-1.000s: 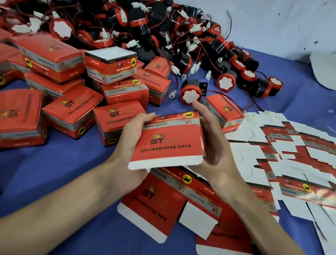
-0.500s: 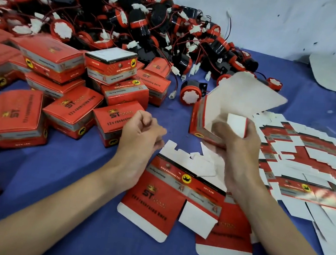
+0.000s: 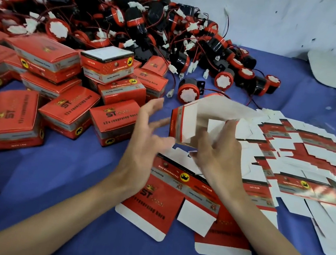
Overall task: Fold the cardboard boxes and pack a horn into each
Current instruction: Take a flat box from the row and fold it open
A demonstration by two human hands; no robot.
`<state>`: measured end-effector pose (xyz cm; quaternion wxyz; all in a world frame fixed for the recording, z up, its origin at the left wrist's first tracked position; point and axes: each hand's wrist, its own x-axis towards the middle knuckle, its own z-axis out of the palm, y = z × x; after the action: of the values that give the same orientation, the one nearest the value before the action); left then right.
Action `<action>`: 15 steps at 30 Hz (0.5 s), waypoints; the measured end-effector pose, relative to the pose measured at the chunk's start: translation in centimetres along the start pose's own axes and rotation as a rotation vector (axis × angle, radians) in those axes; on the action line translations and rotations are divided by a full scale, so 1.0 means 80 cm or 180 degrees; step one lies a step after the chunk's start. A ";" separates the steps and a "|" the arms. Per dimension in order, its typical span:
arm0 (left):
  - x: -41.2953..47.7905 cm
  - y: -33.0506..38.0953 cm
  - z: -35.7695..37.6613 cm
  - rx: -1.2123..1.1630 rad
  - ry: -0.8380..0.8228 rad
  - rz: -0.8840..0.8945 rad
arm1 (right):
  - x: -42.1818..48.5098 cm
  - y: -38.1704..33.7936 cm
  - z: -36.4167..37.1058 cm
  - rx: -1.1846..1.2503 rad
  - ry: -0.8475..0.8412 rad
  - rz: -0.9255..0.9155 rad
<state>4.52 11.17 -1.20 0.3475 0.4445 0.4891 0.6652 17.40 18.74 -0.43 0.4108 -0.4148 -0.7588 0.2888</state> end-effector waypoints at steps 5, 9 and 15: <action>-0.007 -0.001 0.015 0.0504 0.0094 0.0168 | -0.011 -0.007 0.005 -0.0047 -0.0249 -0.0450; 0.004 0.000 0.003 0.0404 0.0375 0.0129 | -0.008 -0.011 0.008 0.0832 -0.0379 -0.0083; 0.006 -0.009 0.009 -0.0420 0.0511 -0.0283 | -0.002 -0.009 0.008 0.1690 -0.0628 0.0621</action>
<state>5.06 12.04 -1.70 0.3649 0.3437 0.4897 0.7133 16.62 18.17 -0.30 0.3995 -0.3338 -0.6496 0.5541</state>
